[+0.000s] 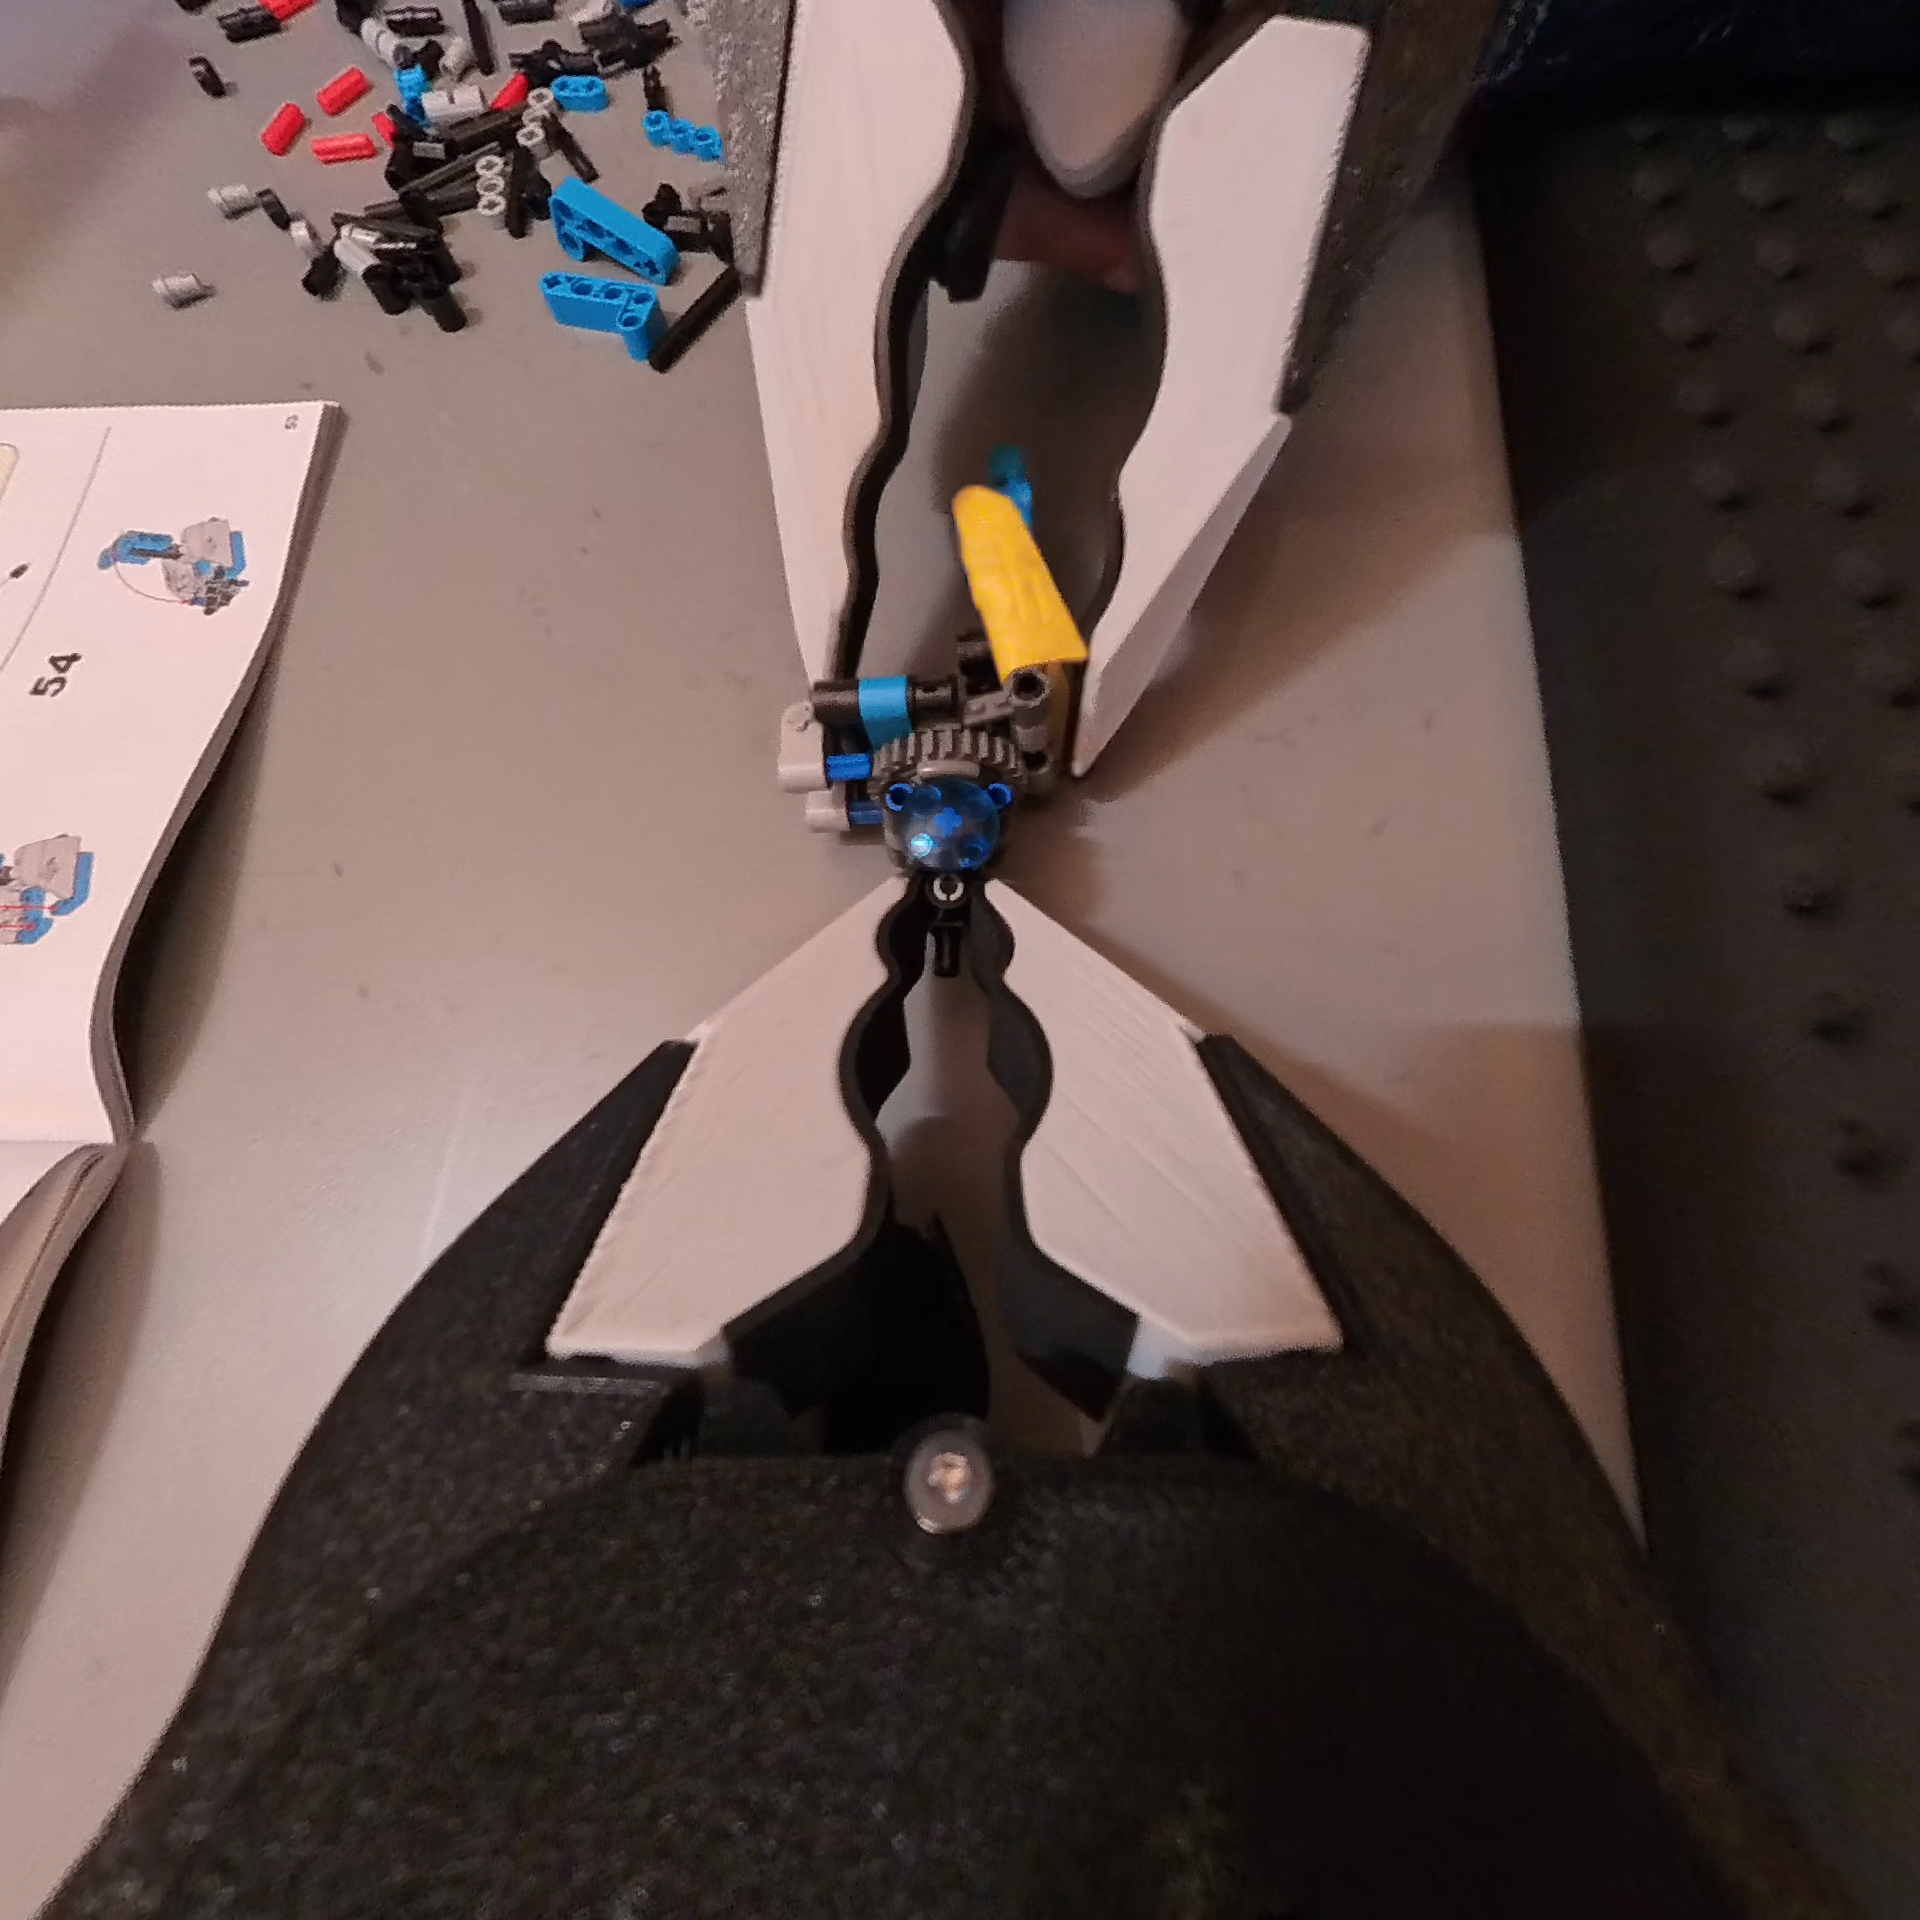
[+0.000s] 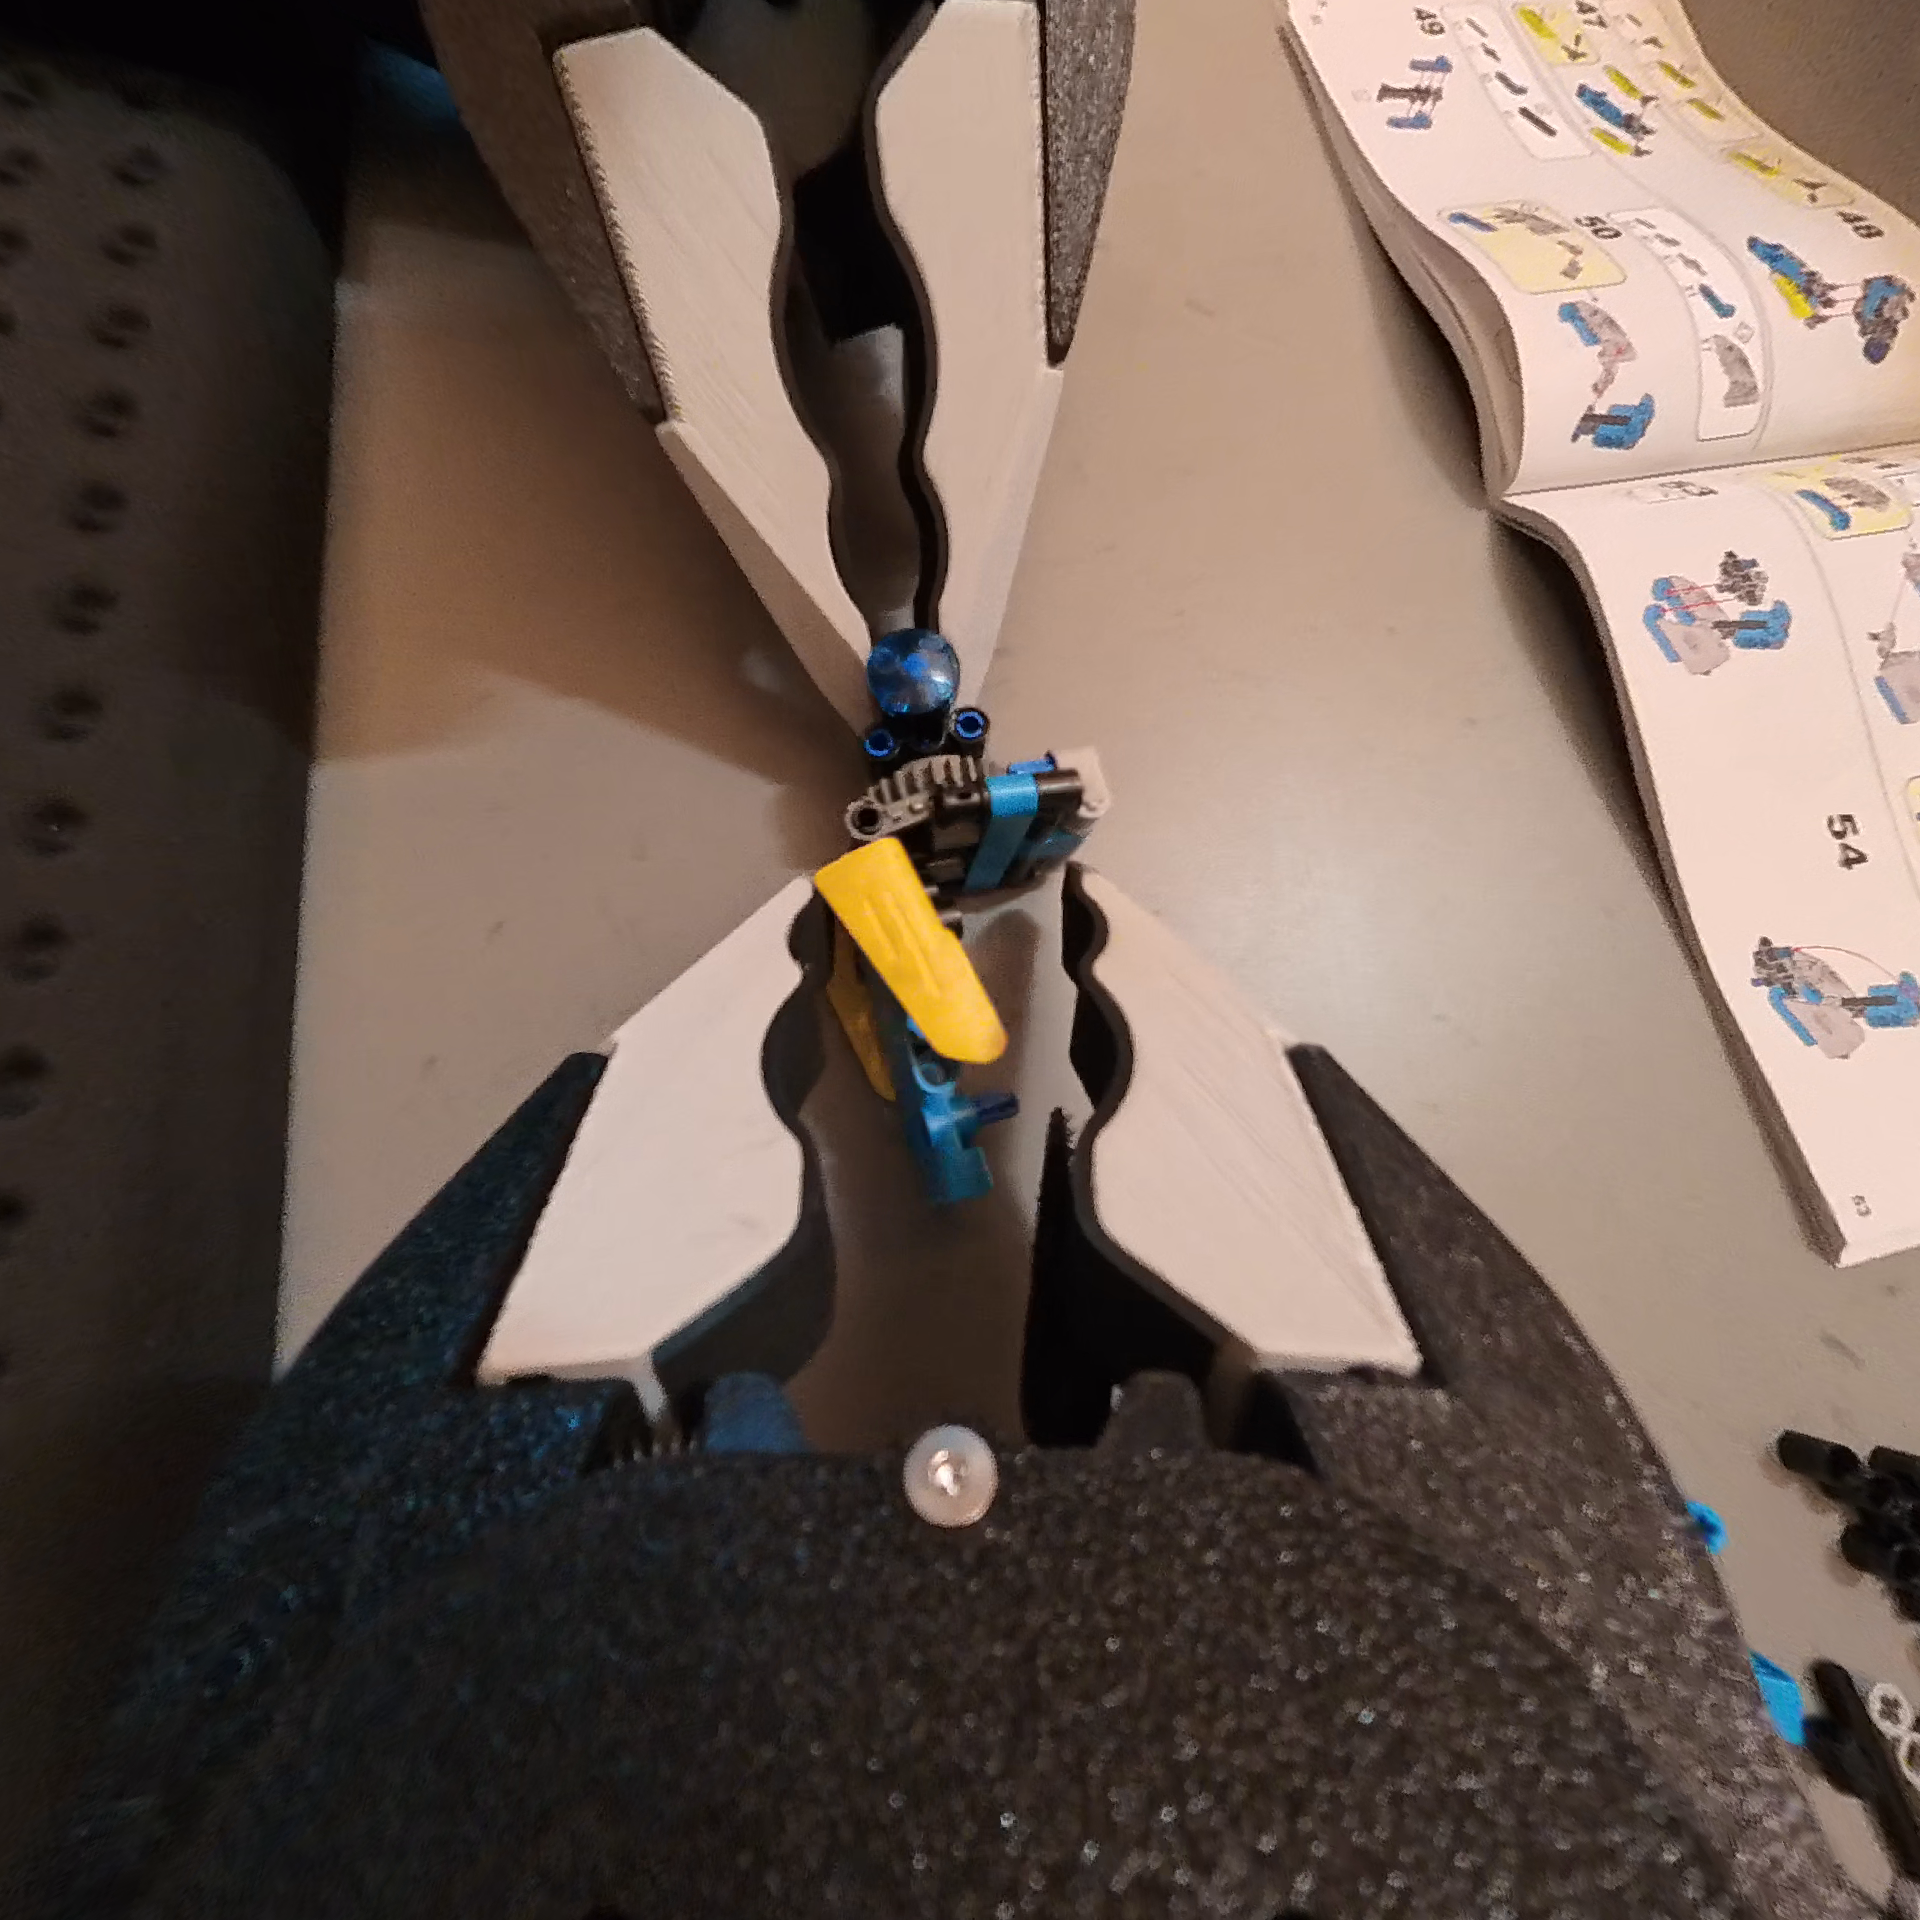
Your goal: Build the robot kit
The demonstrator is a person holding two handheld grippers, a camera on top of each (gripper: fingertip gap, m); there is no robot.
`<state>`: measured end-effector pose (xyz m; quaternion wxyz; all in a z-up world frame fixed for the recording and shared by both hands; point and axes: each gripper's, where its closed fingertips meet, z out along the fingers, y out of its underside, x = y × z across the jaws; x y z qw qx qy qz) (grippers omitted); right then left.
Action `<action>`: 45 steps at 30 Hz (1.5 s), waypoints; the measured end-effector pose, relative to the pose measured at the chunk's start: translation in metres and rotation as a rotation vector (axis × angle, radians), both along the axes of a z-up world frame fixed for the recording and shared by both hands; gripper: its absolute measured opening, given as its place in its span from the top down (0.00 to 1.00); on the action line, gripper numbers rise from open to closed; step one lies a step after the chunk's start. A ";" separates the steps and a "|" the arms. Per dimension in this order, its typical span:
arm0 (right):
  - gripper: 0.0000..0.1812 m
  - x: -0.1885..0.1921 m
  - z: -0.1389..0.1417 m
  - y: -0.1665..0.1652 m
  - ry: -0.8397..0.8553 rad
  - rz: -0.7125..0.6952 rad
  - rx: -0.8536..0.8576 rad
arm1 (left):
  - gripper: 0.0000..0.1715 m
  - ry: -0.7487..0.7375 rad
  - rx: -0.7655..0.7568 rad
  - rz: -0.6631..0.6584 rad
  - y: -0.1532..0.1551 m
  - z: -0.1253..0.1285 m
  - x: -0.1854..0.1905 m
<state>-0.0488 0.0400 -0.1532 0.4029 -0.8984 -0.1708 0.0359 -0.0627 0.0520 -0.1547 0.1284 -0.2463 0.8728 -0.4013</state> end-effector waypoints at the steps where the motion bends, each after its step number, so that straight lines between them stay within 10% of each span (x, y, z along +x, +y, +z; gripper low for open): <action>1: 0.76 -0.001 -0.001 0.000 0.004 0.006 -0.003 | 0.96 -0.004 0.003 -0.004 -0.001 0.000 0.000; 19: 0.80 0.000 0.001 0.001 -0.130 0.055 0.087 | 0.96 0.030 -0.011 0.003 0.003 0.000 -0.001; 32: 0.66 0.004 0.002 0.009 0.001 0.038 0.077 | 0.96 -0.019 0.019 -0.017 -0.005 0.000 -0.002; 45: 0.73 -0.007 -0.010 0.003 0.099 0.129 -0.021 | 0.96 0.008 -0.007 -0.032 -0.008 0.000 -0.005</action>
